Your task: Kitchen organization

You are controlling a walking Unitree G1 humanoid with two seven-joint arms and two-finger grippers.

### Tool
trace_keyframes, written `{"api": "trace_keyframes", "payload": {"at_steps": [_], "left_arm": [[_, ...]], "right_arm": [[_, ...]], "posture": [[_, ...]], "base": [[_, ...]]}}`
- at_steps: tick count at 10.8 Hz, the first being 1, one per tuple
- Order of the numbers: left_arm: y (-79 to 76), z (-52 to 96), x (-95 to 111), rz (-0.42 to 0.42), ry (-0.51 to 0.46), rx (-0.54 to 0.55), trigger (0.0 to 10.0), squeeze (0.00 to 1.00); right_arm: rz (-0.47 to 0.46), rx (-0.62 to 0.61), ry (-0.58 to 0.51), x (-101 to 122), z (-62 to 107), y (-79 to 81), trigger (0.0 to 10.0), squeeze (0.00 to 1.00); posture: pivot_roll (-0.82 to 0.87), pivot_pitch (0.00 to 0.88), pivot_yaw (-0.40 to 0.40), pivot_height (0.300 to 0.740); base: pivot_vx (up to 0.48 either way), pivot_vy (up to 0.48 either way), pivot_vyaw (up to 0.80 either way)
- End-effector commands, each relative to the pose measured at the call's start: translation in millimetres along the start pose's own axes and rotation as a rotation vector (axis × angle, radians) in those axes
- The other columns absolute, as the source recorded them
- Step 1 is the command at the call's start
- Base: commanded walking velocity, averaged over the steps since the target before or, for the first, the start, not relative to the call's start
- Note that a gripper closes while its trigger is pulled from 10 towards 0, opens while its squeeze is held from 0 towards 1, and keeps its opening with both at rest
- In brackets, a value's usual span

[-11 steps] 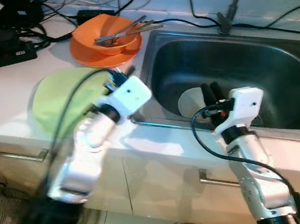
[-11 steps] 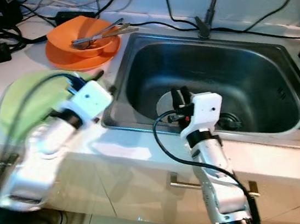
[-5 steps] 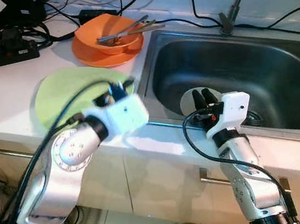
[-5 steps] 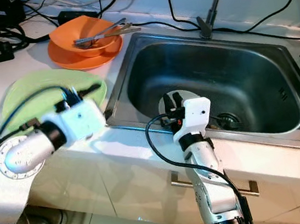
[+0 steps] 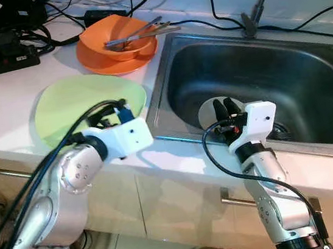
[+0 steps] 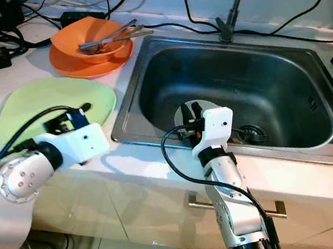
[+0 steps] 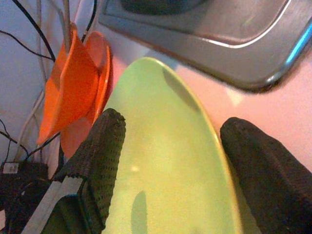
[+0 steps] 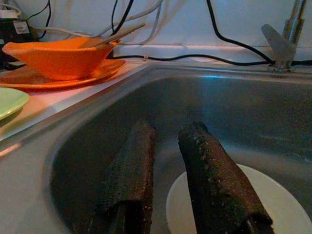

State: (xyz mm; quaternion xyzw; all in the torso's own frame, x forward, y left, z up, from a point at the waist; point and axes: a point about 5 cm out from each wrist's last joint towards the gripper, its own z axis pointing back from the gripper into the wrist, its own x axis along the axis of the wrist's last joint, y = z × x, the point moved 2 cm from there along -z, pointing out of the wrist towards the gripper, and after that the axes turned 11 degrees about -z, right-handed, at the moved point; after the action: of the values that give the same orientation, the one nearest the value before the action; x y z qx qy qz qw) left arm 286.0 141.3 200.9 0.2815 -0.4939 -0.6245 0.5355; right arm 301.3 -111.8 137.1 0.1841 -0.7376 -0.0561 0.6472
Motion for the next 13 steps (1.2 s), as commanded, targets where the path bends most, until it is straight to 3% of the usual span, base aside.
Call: {"api": "trace_keyframes", "payload": {"at_steps": [1, 3, 4, 5, 8, 9, 13], "left_arm": [[-6.8, -2.3, -2.9, -0.010, 0.025, -0.048, 10.0, 0.00], [-15.3, 2.5, -10.9, 0.007, 0.113, -0.102, 10.0, 0.00], [-17.9, 2.4, -25.1, -0.019, 0.199, -0.129, 10.0, 0.00], [-18.9, 1.1, -29.2, -0.029, 0.222, -0.135, 10.0, 0.00], [-28.9, -15.2, -40.3, -0.037, 0.301, -0.113, 10.0, 0.00], [-36.4, -21.1, -40.9, -0.043, 0.300, -0.121, 0.0, 0.00], [-46.6, -32.2, -36.1, -0.053, 0.275, -0.148, 0.0, 0.00]], "right_arm": [[0.001, -0.013, 0.001, 0.0, -0.2, -3.8, 10.0, 0.00], [-0.003, -0.015, 0.004, -0.6, -0.5, -4.2, 10.0, 0.00], [-0.006, -0.014, 0.007, -1.4, -0.8, -3.9, 10.0, 0.00], [-0.007, -0.014, 0.008, -1.6, -0.9, -3.8, 10.0, 0.00], [-0.007, -0.020, 0.006, -1.8, -1.8, -4.0, 10.0, 0.00], [-0.008, -0.023, 0.006, -2.0, -2.2, -4.6, 10.0, 0.00], [-0.011, -0.037, 0.003, -2.1, -2.8, -6.3, 10.0, 0.00]], "posture": [[0.07, 0.110, -0.098, 0.740], [0.07, 0.110, -0.098, 0.740], [0.07, 0.110, -0.100, 0.740], [0.07, 0.110, -0.100, 0.740], [0.07, 0.109, -0.097, 0.740], [0.06, 0.105, -0.093, 0.740], [0.06, 0.103, -0.094, 0.740]], "base": [[0.000, 0.000, 0.00], [0.000, 0.000, 0.00], [0.000, 0.000, 0.00], [0.000, 0.000, 0.00], [0.000, 0.000, 0.00], [0.000, 0.000, 0.00], [0.000, 0.000, 0.00]]}}
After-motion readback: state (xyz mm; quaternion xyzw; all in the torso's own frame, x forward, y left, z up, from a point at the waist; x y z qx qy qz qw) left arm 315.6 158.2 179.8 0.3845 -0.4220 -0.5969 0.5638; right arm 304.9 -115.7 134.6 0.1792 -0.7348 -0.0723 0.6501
